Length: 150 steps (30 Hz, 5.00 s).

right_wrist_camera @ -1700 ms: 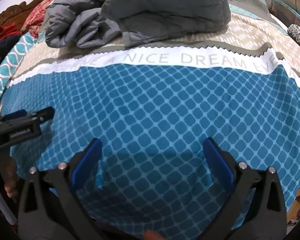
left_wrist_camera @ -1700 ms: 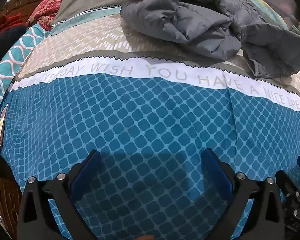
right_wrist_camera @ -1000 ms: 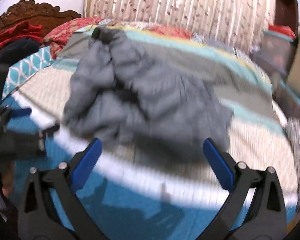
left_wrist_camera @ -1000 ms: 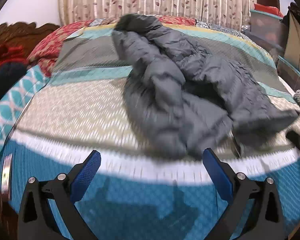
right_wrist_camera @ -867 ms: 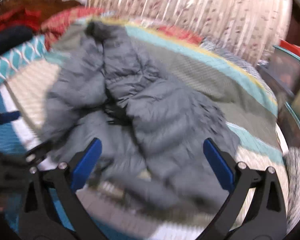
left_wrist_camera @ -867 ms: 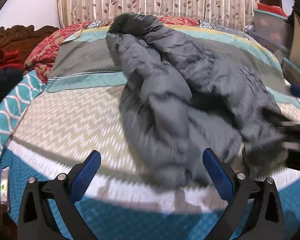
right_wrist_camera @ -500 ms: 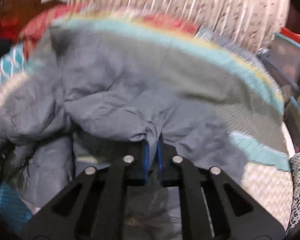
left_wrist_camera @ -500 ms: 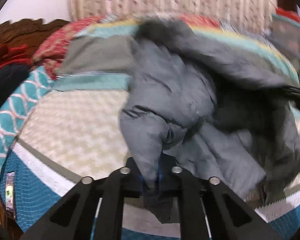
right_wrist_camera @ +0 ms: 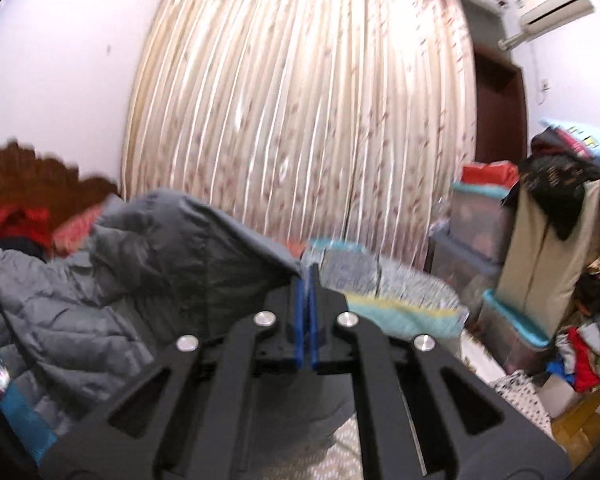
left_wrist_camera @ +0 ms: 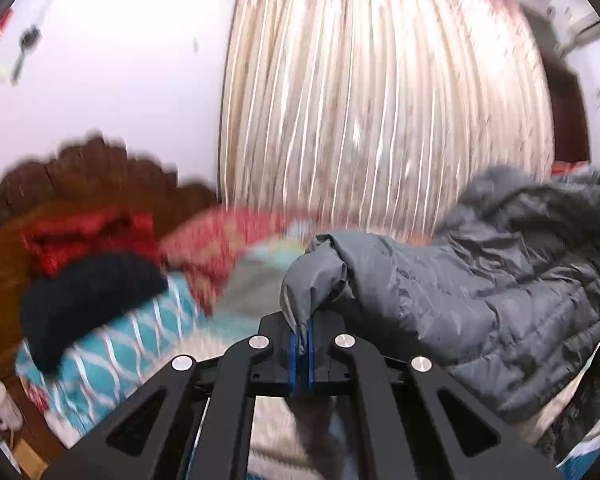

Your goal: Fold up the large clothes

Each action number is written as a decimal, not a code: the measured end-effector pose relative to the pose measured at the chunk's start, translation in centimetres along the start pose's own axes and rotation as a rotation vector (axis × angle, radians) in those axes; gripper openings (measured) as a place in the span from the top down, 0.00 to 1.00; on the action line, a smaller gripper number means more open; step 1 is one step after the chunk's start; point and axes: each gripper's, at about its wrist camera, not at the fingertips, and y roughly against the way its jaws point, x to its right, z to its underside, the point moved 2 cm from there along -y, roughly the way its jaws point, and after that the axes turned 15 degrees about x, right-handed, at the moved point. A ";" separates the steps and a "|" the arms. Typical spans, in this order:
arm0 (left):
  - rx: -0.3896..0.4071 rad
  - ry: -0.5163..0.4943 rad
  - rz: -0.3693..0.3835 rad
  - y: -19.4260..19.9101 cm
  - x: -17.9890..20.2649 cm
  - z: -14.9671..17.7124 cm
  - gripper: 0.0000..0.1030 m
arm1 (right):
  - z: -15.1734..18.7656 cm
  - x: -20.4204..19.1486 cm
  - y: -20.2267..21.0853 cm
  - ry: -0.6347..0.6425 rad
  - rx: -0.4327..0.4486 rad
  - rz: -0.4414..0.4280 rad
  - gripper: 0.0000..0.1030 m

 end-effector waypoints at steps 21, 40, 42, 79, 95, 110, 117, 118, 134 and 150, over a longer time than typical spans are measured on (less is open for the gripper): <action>-0.020 -0.029 0.043 -4.6 3.2 -6.3 0.81 | -1.5 6.2 2.7 -0.178 -0.100 -0.039 0.98; -0.740 -0.521 0.053 -14.8 12.6 32.2 0.80 | 36.8 0.8 -8.4 -0.019 -0.672 0.168 0.42; -0.703 -0.516 0.058 -13.6 12.4 31.2 0.77 | 34.8 -2.2 -8.3 0.002 -0.604 0.075 0.42; -0.519 0.021 -0.102 2.7 -12.5 22.1 0.58 | 37.8 -30.0 -12.9 -0.033 -0.774 -0.253 0.32; -0.650 0.161 -0.229 14.0 -21.5 27.6 0.58 | 34.5 -61.4 9.9 0.419 -0.567 -1.130 0.17; -0.602 0.225 -0.249 14.3 -21.7 26.4 0.58 | 12.8 -53.0 -5.3 -0.422 -0.658 -1.218 0.91; -0.577 0.185 -0.149 10.3 -17.6 24.9 0.58 | 15.4 -35.5 -14.3 -0.468 -0.614 -0.798 0.91; -0.569 0.170 -0.120 9.1 -16.4 24.5 0.58 | 16.9 -32.1 -15.3 -0.493 -0.626 -0.721 0.91; -0.583 -0.017 0.285 -16.6 11.2 27.4 0.58 | 41.6 -7.5 -17.5 -0.814 -0.818 -0.184 0.91; -0.714 -0.375 0.139 -21.7 18.0 36.6 0.58 | 40.1 -3.2 -10.3 -0.741 -0.759 -0.179 0.39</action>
